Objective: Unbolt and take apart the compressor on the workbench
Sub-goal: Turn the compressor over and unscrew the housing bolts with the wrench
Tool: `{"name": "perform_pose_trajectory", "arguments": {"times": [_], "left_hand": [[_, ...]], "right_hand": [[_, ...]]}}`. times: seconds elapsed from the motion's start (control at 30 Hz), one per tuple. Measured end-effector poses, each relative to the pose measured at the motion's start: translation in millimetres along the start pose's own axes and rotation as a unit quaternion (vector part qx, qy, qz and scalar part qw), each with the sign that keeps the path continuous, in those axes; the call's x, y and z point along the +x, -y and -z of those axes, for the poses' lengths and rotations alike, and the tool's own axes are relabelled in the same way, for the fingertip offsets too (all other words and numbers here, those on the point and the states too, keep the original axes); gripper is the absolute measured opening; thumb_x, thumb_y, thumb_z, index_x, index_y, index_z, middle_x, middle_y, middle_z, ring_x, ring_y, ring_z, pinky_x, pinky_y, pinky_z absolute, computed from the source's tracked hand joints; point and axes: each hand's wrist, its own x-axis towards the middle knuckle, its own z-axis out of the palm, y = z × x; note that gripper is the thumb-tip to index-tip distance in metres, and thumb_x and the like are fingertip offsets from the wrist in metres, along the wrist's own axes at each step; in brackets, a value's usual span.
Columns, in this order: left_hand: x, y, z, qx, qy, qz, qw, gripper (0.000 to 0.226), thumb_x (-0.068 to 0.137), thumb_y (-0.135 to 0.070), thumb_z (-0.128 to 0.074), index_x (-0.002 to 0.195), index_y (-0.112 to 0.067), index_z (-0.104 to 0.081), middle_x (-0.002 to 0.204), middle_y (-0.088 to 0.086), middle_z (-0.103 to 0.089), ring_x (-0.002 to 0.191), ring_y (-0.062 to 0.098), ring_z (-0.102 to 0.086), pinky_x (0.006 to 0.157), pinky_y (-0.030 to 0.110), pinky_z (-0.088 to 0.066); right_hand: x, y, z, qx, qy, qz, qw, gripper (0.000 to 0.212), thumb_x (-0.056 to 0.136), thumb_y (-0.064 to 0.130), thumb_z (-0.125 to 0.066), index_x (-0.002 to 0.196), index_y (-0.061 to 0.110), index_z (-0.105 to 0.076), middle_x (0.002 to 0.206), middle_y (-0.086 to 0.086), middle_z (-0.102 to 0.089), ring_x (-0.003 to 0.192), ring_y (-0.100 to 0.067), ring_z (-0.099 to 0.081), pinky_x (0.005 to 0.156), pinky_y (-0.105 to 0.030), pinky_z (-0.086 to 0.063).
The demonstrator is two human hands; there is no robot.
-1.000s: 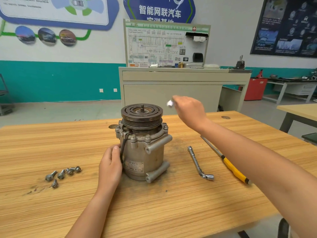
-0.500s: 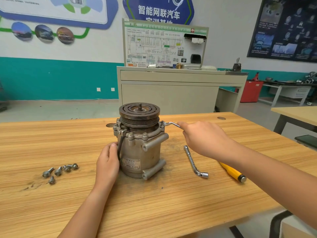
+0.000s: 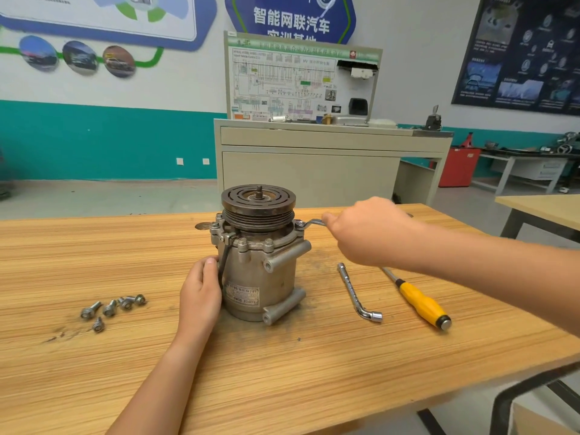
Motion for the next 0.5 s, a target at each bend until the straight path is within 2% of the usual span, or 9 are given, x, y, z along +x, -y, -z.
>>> {"name": "perform_pose_trajectory", "arguments": {"times": [0.1,0.17,0.23,0.27,0.33,0.37,0.43,0.5], "left_hand": [[0,1,-1,-0.002,-0.003,-0.005,1.000,0.021,0.101,-0.021,-0.036,0.103,-0.019,-0.057,0.099,-0.007,-0.057,0.099,0.009,-0.048,0.071,0.011,-0.028],[0,1,-2,-0.005,-0.005,-0.006,1.000,0.022,0.101,-0.021,-0.036,0.102,-0.017,-0.058,0.097,-0.006,-0.057,0.097,0.010,-0.049,0.069,0.012,-0.029],[0,1,-2,-0.005,-0.007,-0.004,1.000,0.023,0.101,-0.021,-0.036,0.102,-0.017,-0.059,0.093,-0.009,-0.057,0.094,0.009,-0.049,0.066,0.012,-0.030],[1,1,-2,-0.003,-0.007,-0.005,1.000,0.023,0.101,-0.021,-0.036,0.101,-0.017,-0.059,0.091,-0.012,-0.057,0.089,0.008,-0.050,0.064,0.010,-0.031],[1,1,-1,0.001,-0.005,-0.007,1.000,0.023,0.101,-0.022,-0.036,0.100,-0.018,-0.059,0.089,-0.017,-0.056,0.082,-0.002,-0.051,0.059,0.001,-0.032],[1,1,-1,0.004,-0.005,-0.008,1.000,0.023,0.101,-0.022,-0.036,0.099,-0.020,-0.058,0.089,-0.019,-0.055,0.081,-0.007,-0.050,0.059,-0.002,-0.031],[1,1,-1,0.007,-0.005,-0.008,1.000,0.022,0.101,-0.023,-0.035,0.099,-0.022,-0.057,0.088,-0.021,-0.054,0.081,-0.009,-0.049,0.060,-0.004,-0.031],[0,1,0,0.008,-0.003,-0.002,1.000,0.022,0.101,-0.023,-0.035,0.102,-0.022,-0.057,0.090,-0.023,-0.053,0.083,-0.003,-0.048,0.061,0.003,-0.032]], "right_hand": [[14,-12,-11,-0.006,-0.007,-0.018,1.000,0.032,0.091,0.003,-0.041,0.121,0.012,-0.047,0.060,0.000,-0.035,0.048,-0.012,-0.033,0.038,-0.026,-0.023],[28,-16,-18,0.006,-0.015,-0.035,0.999,0.029,0.089,-0.002,-0.044,0.115,0.010,-0.050,0.068,-0.003,-0.045,0.058,-0.017,-0.043,0.044,-0.027,-0.028],[46,-17,-29,0.034,-0.041,-0.037,0.998,0.027,0.090,-0.003,-0.044,0.114,0.009,-0.049,0.082,-0.007,-0.057,0.078,-0.024,-0.056,0.059,-0.029,-0.037],[56,-16,-37,0.048,-0.060,-0.027,0.997,0.025,0.091,-0.001,-0.043,0.114,0.008,-0.048,0.091,-0.008,-0.062,0.089,-0.025,-0.058,0.071,-0.031,-0.041],[71,-9,-50,0.058,-0.129,-0.007,0.990,0.023,0.091,-0.001,-0.046,0.112,0.006,-0.053,0.106,-0.009,-0.064,0.101,-0.024,-0.059,0.097,-0.036,-0.037],[77,-5,-55,0.085,-0.193,-0.003,0.977,0.020,0.087,-0.005,-0.053,0.104,0.003,-0.059,0.100,-0.011,-0.067,0.096,-0.024,-0.063,0.099,-0.037,-0.039],[84,1,-59,0.162,-0.280,0.009,0.946,0.012,0.076,-0.010,-0.058,0.084,-0.005,-0.066,0.082,-0.018,-0.069,0.077,-0.029,-0.067,0.082,-0.041,-0.052],[87,4,-59,0.233,-0.270,0.007,0.934,0.019,0.080,-0.008,-0.047,0.088,-0.009,-0.065,0.084,-0.022,-0.068,0.078,-0.035,-0.066,0.069,-0.042,-0.053]]}}
